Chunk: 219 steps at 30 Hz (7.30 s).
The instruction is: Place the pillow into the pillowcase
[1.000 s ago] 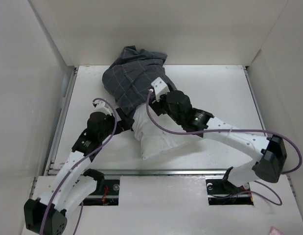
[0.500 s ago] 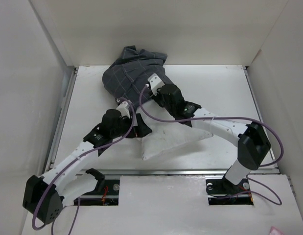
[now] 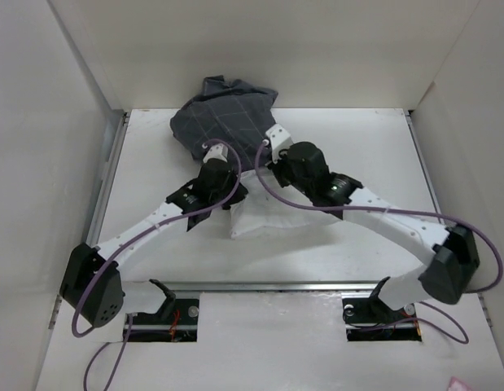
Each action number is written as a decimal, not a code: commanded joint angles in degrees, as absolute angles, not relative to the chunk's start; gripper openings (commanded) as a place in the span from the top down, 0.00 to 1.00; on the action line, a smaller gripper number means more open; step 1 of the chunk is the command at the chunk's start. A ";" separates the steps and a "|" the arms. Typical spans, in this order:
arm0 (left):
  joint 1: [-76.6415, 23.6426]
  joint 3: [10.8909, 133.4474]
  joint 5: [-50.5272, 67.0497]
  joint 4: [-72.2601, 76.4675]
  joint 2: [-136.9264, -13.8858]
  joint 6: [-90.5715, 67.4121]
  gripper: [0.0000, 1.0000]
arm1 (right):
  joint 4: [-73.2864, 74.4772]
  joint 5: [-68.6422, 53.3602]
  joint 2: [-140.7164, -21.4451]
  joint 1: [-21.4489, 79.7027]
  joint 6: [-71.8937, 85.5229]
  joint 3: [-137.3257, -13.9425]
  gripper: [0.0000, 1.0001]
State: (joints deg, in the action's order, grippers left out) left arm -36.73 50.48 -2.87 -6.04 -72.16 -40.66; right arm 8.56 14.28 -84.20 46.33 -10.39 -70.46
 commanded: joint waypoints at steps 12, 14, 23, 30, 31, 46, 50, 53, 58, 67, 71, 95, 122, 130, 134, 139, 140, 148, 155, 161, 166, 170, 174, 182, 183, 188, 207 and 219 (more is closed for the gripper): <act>-34.72 58.01 -20.83 -3.25 -76.64 -49.75 1.00 | 23.99 9.49 -74.78 47.46 2.99 -63.98 1.00; -34.72 57.30 -19.95 -2.11 -76.64 -48.88 0.76 | 23.99 9.49 -78.12 47.46 3.69 -63.98 1.00; -34.72 54.85 -22.85 -5.18 -66.02 -42.19 0.00 | 28.21 8.70 -75.15 48.07 5.27 -70.57 0.56; -35.24 44.41 -12.23 -8.26 -51.60 -42.88 0.00 | 31.99 21.42 -71.37 50.10 5.89 -73.21 0.00; -35.24 42.91 -10.56 -8.26 -50.72 -42.89 0.00 | 32.78 22.75 -71.37 50.10 6.41 -73.21 0.00; -39.99 28.84 -1.14 9.21 -59.84 -51.24 0.00 | 27.87 44.09 -88.40 55.72 7.02 -78.83 0.00; -40.52 28.83 -1.14 10.54 -62.39 -51.24 0.09 | 28.39 61.93 -93.86 56.34 7.91 -80.51 0.00; -40.52 29.36 -1.14 10.55 -62.92 -50.19 0.11 | 30.13 73.89 -97.89 56.34 9.39 -81.91 0.00; -40.52 29.88 -2.98 9.76 -62.41 -49.66 0.12 | 28.83 80.22 -100.63 56.34 9.40 -84.10 0.05; -40.52 30.50 -4.04 9.65 -61.79 -48.52 0.15 | 30.93 78.42 -103.63 54.58 13.70 -87.79 0.84; -40.52 33.56 -2.90 14.13 -63.80 -46.41 0.18 | 30.60 63.93 -98.45 54.58 13.10 -88.33 1.00; -40.00 63.46 -32.32 2.56 -45.22 -30.22 0.00 | 27.77 21.27 -90.62 35.78 8.17 -134.02 1.00; -7.82 47.26 30.22 39.97 -81.27 -44.20 0.00 | 27.33 8.35 -89.82 34.63 10.90 -132.36 1.00; -12.20 49.13 53.43 64.59 -91.05 -48.97 0.00 | 27.86 9.05 -89.82 34.63 11.43 -132.36 1.00; -15.55 46.93 54.58 69.23 -90.53 -46.67 0.00 | 27.16 7.65 -90.96 34.63 11.95 -132.89 1.00; -18.27 50.35 52.65 73.47 -95.79 -50.62 0.00 | 26.20 2.74 -89.48 34.63 13.80 -128.69 1.00; -19.06 52.62 52.65 74.96 -97.45 -53.41 0.00 | 25.32 1.85 -88.17 34.63 14.32 -127.45 1.00; -22.59 64.50 55.01 107.69 -122.92 -79.22 0.03 | 23.55 -3.77 -86.31 34.63 16.44 -126.82 1.00; -25.39 72.59 55.02 97.77 -124.47 -73.93 0.19 | 22.94 -7.82 -86.31 34.63 18.19 -126.83 1.00; -26.46 77.33 54.40 90.44 -121.29 -67.41 0.15 | 22.94 -9.57 -86.31 34.63 19.25 -124.80 1.00; -25.23 77.96 55.80 106.49 -124.36 -79.69 0.15 | 24.16 -8.70 -85.78 34.63 19.78 -124.19 1.00; -24.61 78.49 57.74 118.64 -126.04 -89.64 0.66 | 24.17 -4.07 -84.64 34.10 18.54 -120.59 1.00; -22.86 74.19 58.27 116.03 -120.25 -86.58 1.00 | 24.17 0.77 -82.97 34.10 16.18 -118.40 1.00; -19.15 76.94 37.60 43.09 -90.91 -29.17 1.00 | 22.42 17.30 -78.24 33.57 10.64 -112.60 1.00; -21.60 79.34 25.17 30.28 -86.53 -24.31 1.00 | 20.67 18.79 -77.61 33.57 9.24 -111.89 1.00; -18.37 90.86 29.00 21.46 -85.25 -23.64 1.00 | 16.61 26.00 -76.46 31.90 7.38 -109.51 1.00; -30.55 100.48 19.79 6.29 -79.25 -15.14 1.00 | 39.51 21.21 -99.40 26.54 11.87 -145.79 1.00; -35.30 119.61 8.26 -13.77 -84.78 -9.52 1.00 | 25.58 31.41 -85.64 24.45 12.48 -127.09 1.00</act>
State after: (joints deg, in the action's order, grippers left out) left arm -25.80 126.76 5.93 -21.28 -98.10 -14.79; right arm 31.27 12.43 -74.26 27.77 12.67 -107.96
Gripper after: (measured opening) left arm 0.006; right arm 0.021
